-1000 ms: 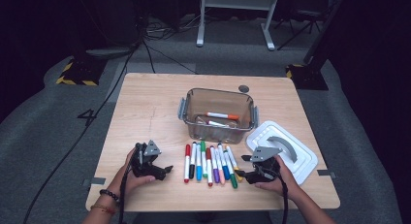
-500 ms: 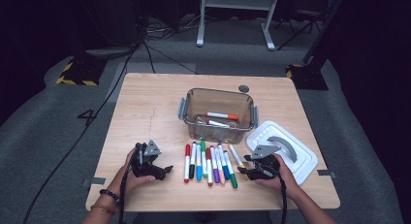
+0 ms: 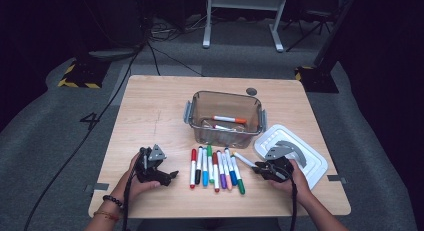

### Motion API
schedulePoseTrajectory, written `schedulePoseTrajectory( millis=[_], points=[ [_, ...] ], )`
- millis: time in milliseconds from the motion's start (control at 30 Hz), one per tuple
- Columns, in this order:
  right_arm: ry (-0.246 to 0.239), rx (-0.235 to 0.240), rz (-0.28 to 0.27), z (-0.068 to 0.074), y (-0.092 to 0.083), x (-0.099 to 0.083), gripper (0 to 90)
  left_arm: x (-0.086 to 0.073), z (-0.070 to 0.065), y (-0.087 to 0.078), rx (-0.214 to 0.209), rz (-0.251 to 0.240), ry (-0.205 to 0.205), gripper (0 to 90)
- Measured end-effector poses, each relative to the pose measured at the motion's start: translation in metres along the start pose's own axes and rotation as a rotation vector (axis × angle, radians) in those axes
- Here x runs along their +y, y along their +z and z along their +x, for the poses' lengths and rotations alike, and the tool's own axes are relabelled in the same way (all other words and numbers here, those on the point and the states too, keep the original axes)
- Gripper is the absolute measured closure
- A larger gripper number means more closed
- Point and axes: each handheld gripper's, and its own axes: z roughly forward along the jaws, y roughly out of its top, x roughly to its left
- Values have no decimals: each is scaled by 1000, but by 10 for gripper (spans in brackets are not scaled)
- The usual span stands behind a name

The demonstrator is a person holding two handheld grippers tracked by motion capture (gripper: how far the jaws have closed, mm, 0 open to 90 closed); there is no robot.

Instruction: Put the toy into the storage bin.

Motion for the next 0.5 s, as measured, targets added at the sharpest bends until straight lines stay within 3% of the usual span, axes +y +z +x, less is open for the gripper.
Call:
schedulePoseTrajectory(
  millis=[500],
  points=[
    [-29, -7, -27, -3, -9, 3, 748, 0, 0, 0, 2, 1, 2, 62]
  ],
)
